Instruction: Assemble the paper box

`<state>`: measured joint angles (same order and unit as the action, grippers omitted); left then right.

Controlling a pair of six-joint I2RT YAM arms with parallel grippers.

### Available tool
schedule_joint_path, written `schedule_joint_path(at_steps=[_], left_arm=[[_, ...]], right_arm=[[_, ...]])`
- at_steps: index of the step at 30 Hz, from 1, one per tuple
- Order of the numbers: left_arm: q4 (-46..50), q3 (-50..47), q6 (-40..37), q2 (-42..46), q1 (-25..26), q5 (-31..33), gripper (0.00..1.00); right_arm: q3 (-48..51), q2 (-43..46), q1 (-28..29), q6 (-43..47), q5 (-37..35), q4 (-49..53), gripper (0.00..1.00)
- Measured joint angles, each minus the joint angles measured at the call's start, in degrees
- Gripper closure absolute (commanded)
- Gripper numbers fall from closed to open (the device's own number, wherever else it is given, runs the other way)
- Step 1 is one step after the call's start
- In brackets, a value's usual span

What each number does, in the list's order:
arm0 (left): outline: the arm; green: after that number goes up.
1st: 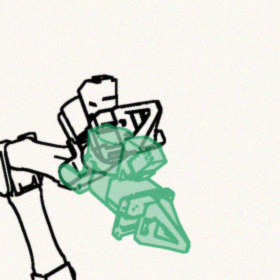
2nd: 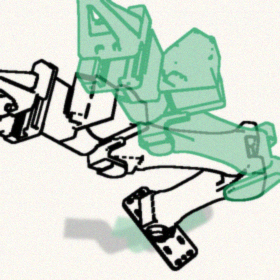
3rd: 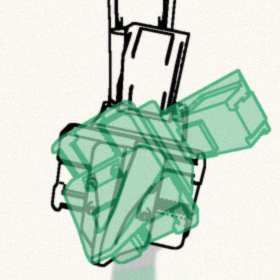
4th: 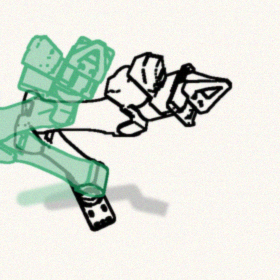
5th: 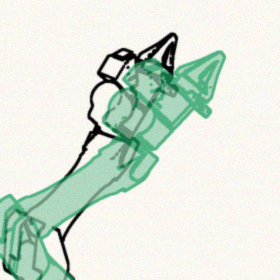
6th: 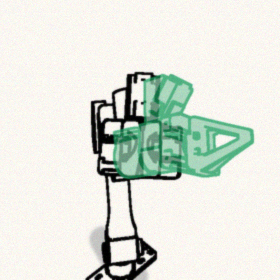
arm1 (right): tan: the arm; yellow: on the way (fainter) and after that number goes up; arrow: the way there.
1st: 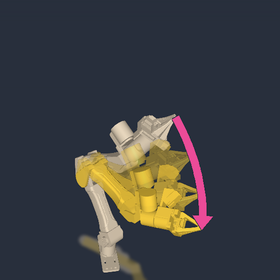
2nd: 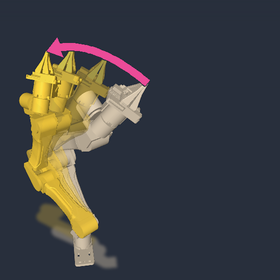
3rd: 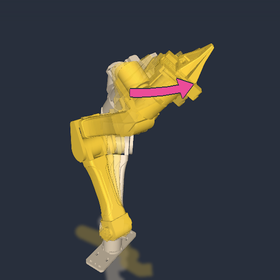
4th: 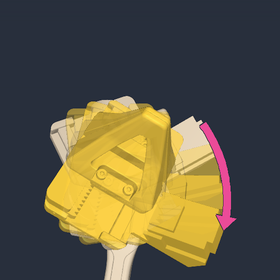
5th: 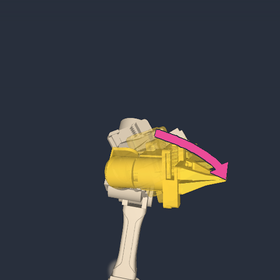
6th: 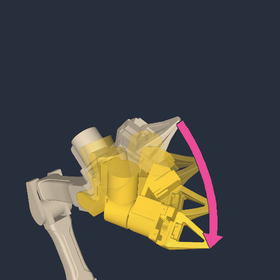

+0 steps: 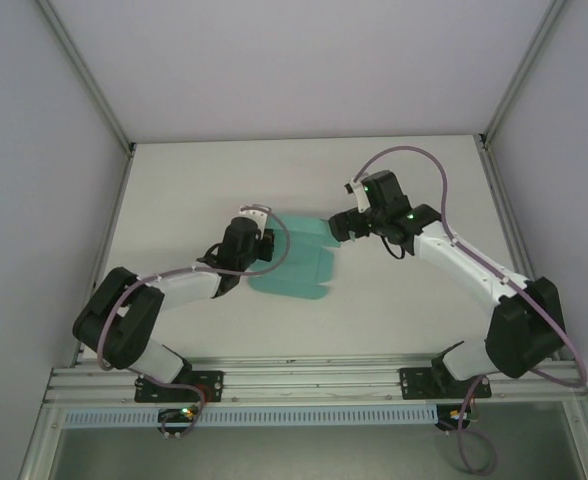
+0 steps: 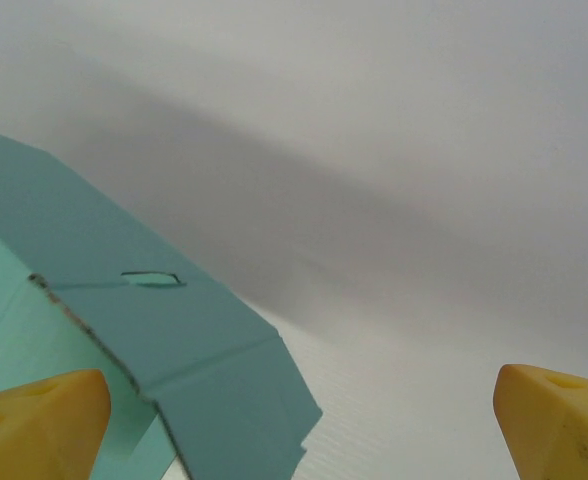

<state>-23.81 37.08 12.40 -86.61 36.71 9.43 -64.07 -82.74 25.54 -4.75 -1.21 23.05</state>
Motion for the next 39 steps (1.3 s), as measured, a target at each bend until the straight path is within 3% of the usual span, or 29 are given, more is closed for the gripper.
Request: schedule_joint_path(at_steps=[8,23,33,39], left_arm=[[5.2,0.9,3.1,2.0,0.0,-1.5,1.00],[8.7,1.0,10.2,5.5,-1.2,-4.2,1.00],[9.6,1.5,15.9,8.2,-4.9,-6.8,1.00],[10.0,1.5,17.6,8.8,-5.3,-8.5,1.00]], right_arm=[[0.0,-5.5,1.3,0.0,3.2,-6.2,0.00],[18.6,-2.5,2.1,-10.5,4.3,-45.9,0.00],[24.0,14.8,0.4,-10.0,0.5,-36.5,0.01],[28.3,16.6,-3.5,-10.3,0.0,-29.4,0.00]])
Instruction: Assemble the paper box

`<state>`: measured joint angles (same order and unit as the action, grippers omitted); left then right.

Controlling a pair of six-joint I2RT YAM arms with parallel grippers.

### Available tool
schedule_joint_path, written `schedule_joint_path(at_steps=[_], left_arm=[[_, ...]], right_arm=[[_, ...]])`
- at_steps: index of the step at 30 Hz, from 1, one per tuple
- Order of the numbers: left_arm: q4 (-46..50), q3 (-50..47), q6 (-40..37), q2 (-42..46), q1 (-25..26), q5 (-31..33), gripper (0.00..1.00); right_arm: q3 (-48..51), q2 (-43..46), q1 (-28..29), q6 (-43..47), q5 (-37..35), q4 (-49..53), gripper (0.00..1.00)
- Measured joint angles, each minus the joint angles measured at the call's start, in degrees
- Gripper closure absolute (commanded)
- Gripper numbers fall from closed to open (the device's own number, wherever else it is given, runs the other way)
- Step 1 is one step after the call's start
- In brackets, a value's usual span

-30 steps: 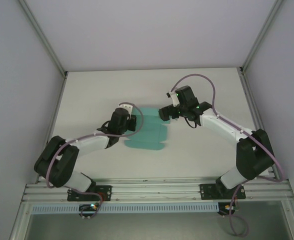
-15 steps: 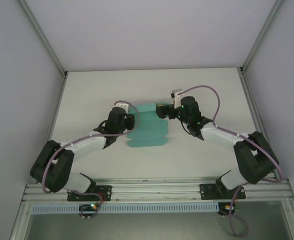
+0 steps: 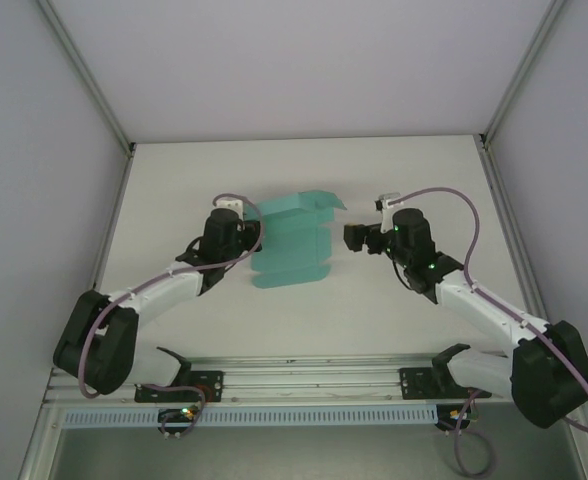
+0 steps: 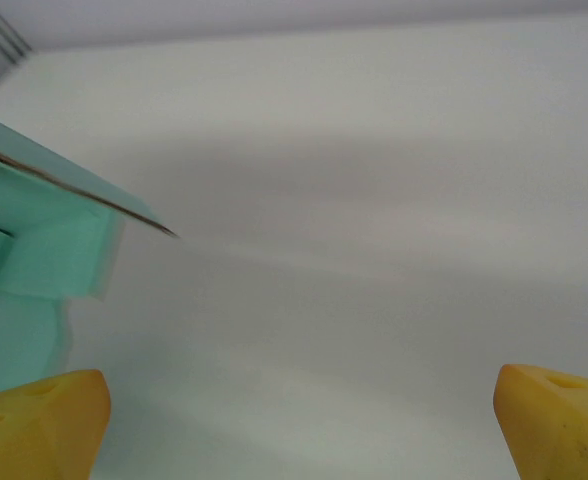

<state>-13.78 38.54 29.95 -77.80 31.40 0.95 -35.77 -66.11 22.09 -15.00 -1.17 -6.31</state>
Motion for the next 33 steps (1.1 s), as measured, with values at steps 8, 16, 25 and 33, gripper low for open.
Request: schedule_joint_path(at_steps=[8,16,25,33], left_arm=[[0.9,0.0,0.9,0.0,0.0,-2.8,1.00],[1.9,0.0,1.4,0.3,0.0,-3.6,1.00],[1.9,0.0,1.7,1.0,0.1,-3.6,1.00],[4.1,0.1,2.5,1.0,0.1,-2.3,1.00]], right_arm=[[-1.4,-7.0,-1.1,0.0,1.0,-1.7,0.00],[-6.9,-12.4,-0.9,1.3,9.5,-8.2,0.00],[-13.7,-20.9,4.1,3.5,13.3,-9.4,0.00],[-14.7,-23.2,7.4,3.7,2.3,-10.2,0.00]])
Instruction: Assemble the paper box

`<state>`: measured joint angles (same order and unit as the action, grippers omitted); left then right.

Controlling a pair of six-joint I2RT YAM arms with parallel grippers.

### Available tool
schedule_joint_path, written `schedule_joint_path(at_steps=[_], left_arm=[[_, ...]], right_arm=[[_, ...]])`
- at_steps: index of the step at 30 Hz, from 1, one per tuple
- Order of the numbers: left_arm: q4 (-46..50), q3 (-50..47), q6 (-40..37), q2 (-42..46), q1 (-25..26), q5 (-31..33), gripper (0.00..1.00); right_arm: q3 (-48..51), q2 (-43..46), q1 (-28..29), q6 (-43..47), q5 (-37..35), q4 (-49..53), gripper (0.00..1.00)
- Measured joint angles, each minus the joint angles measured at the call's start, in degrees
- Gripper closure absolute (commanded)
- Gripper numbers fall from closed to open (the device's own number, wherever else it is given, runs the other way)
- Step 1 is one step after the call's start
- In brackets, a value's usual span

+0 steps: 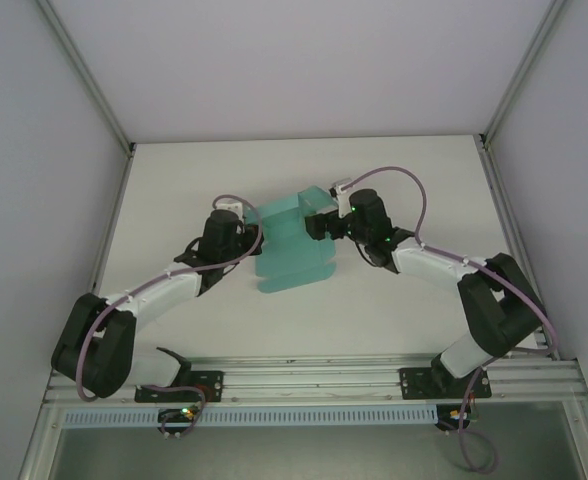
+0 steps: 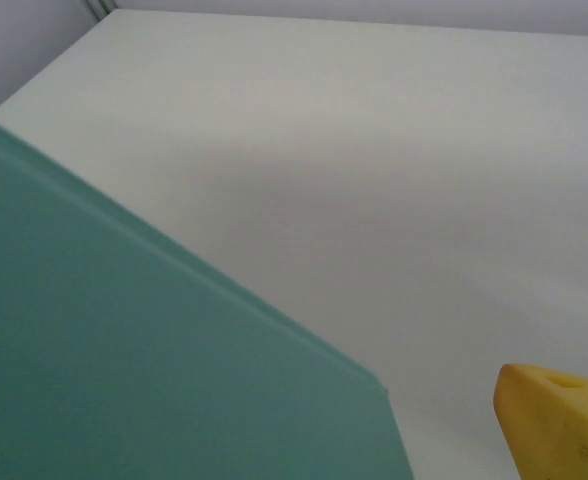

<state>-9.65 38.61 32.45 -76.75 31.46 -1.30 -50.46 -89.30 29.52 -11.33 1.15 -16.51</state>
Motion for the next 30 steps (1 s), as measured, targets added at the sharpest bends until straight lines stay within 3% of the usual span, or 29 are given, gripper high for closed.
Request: schedule_joint_path(at_steps=[6,12,16,20,30], left_arm=[[3.6,1.3,-0.1,0.0,-0.8,0.0,1.00],[5.7,1.4,-1.4,0.0,-3.5,-0.9,1.00],[7.1,1.4,-3.2,0.0,-3.8,-2.6,1.00],[7.8,1.3,-4.9,0.7,-3.8,-4.6,1.00],[8.6,1.9,-7.5,1.8,-3.0,-6.9,1.00]], right_arm=[[5.9,10.0,-0.1,2.7,-0.5,4.4,0.00],[9.8,26.8,-6.0,5.1,6.6,12.7,0.01],[9.2,31.8,-13.4,5.8,12.0,14.3,0.20],[2.9,25.8,-17.9,6.7,17.9,18.4,0.23],[-9.4,7.0,-16.3,13.5,34.6,26.0,0.33]])
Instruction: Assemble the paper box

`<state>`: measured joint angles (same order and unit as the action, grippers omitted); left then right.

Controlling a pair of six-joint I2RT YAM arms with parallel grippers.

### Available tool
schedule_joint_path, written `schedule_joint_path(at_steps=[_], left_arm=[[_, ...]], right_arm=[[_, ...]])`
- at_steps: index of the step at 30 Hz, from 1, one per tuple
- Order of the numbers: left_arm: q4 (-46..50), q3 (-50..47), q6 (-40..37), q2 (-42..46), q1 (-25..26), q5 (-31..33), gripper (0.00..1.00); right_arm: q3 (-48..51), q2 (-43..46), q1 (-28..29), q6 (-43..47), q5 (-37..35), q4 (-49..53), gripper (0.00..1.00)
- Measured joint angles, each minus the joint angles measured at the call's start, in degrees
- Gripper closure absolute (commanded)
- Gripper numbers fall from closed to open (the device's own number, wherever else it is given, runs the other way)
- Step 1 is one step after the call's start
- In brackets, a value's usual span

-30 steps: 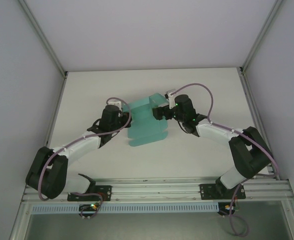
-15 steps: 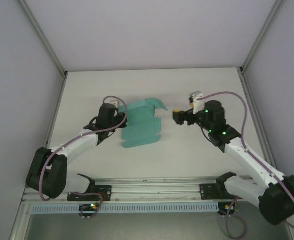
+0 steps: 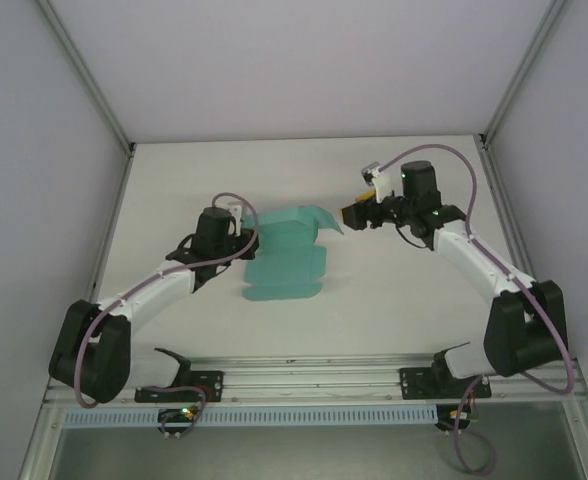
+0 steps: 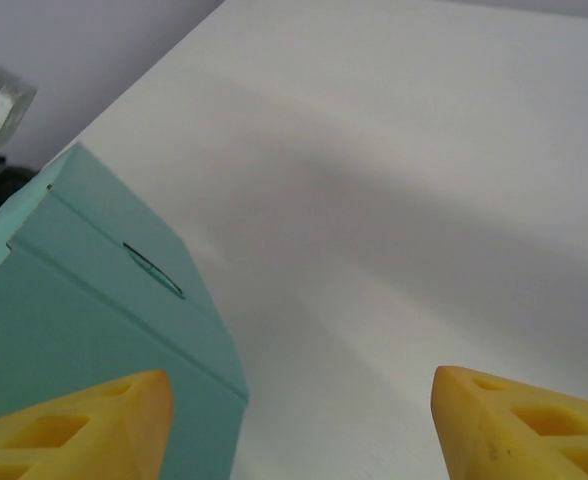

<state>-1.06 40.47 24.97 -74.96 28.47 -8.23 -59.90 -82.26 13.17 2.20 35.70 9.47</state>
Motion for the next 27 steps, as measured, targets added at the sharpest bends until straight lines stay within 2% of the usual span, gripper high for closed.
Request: schedule_joint_path(at_steps=[7,13,18,27], left_arm=[[0.9,1.3,-0.3,0.0,0.4,0.2,1.00],[2.2,2.5,-0.2,-0.8,0.7,0.4,1.00],[2.6,4.4,-0.2,-2.3,1.9,0.7,1.00],[4.6,6.1,0.5,-3.3,3.2,2.3,1.00]], right_arm=[[-3.7,-2.8,6.7,8.4,4.8,7.0,0.44],[-3.9,-4.4,10.6,11.4,4.3,9.0,0.44],[-3.9,-4.6,12.7,10.7,-3.8,6.1,0.46],[-2.8,-4.8,19.0,7.9,-27.1,-3.4,0.54]])
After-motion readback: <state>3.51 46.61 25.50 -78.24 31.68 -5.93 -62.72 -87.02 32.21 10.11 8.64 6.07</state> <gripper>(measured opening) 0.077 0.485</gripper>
